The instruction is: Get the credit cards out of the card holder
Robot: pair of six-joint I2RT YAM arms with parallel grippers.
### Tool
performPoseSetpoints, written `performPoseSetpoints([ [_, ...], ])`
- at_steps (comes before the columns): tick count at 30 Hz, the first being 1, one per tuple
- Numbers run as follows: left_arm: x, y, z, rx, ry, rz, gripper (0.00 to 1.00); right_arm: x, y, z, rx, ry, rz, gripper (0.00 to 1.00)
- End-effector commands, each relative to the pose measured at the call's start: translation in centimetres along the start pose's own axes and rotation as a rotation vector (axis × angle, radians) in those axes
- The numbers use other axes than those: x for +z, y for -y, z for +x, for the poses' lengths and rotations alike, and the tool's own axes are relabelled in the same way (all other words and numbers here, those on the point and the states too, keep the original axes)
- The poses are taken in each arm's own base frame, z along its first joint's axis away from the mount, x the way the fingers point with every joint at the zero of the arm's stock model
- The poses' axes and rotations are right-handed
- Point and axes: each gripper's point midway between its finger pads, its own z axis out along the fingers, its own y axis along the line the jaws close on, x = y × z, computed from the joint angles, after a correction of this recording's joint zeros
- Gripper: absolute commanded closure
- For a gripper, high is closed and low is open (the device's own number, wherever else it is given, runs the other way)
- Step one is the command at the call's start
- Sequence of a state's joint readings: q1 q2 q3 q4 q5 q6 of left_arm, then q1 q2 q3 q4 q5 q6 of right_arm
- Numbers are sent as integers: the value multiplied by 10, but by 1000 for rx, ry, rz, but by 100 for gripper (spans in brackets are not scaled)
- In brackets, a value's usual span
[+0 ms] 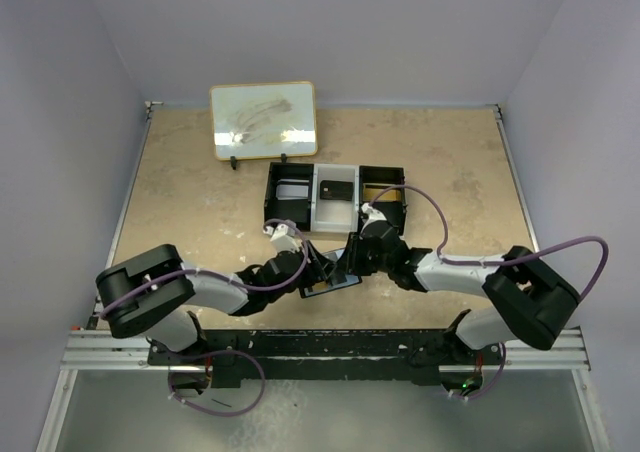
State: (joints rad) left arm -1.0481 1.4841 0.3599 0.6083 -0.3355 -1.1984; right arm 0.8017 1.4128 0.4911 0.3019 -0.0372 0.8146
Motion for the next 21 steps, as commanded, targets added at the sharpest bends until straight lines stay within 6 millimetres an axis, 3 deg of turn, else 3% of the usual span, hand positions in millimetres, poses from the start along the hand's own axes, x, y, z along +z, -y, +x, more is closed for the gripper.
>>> performPoseSetpoints([
  [1,6,8,6,-44,-15,67,49,-4,23,29,25,-76,58,69],
  [11,5,6,5,-81,5,81,67,-6,25,31,32,-78,62,69],
  [21,0,16,2,-104,8,130,100,-6,27,30,35,-75,81,69],
])
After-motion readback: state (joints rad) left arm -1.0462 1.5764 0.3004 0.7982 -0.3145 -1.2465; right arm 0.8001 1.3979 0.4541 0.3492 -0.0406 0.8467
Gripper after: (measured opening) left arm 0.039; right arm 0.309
